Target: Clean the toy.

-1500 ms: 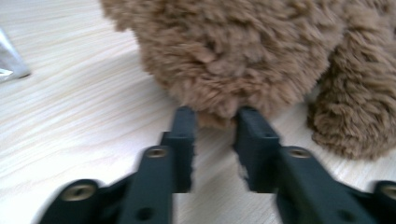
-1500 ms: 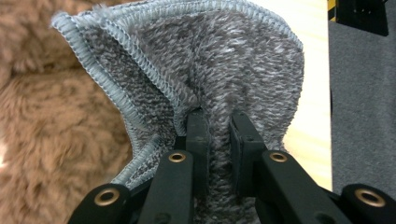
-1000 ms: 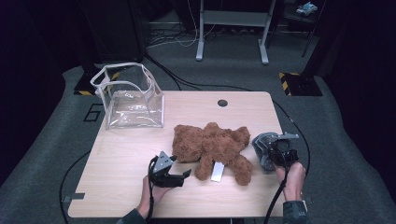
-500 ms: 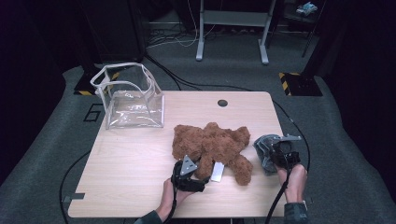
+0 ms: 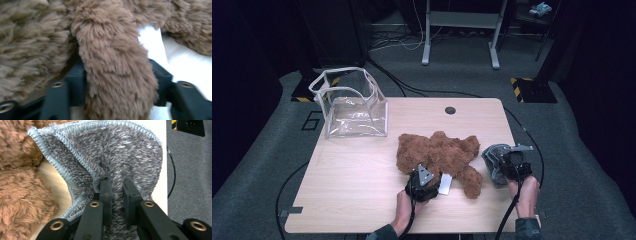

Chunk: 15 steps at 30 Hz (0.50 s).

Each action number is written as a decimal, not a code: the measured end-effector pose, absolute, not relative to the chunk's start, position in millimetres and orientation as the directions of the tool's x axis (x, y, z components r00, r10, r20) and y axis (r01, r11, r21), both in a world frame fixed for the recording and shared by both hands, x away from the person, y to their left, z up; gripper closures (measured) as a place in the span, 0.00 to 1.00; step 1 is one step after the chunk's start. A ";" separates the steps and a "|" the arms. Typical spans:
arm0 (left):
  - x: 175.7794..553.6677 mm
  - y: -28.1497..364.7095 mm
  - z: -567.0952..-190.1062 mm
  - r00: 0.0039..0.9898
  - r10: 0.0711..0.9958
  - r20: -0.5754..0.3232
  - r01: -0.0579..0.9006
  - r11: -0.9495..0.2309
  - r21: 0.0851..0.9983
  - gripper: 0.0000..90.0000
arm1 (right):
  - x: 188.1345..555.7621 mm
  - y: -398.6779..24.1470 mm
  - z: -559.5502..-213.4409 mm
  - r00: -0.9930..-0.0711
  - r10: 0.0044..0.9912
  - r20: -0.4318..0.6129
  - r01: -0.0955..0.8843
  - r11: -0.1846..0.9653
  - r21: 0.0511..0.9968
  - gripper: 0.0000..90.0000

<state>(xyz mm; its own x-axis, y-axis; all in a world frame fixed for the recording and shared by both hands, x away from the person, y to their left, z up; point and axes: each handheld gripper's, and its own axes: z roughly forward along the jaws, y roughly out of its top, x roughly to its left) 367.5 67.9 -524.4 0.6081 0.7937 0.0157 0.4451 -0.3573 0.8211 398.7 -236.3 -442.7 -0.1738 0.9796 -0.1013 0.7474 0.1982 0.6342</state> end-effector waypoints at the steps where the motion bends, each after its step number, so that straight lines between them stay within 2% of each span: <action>1: 366.9 67.2 -524.4 0.603 0.797 0.018 0.438 -0.351 0.828 0.57 | 397.9 -235.8 -442.4 -0.168 0.981 -0.092 0.751 0.188 0.634 0.89; 6: 362.4 68.3 -519.5 0.602 0.799 0.003 0.395 -0.301 0.868 0.76 | 397.0 -238.9 -442.0 -0.170 0.981 -0.094 0.743 0.190 0.641 0.89; 15: 372.8 75.4 -487.6 0.604 0.797 -0.009 0.322 -0.233 0.917 0.82 | 397.1 -239.3 -443.0 -0.174 0.980 -0.093 0.742 0.193 0.642 0.89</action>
<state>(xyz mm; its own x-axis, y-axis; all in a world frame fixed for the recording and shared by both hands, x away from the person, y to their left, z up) 372.8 75.4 -487.6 0.6042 0.7968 -0.0092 0.3220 -0.2335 0.9175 397.1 -239.3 -443.0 -0.1743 0.9803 -0.0926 0.7418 0.1925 0.6424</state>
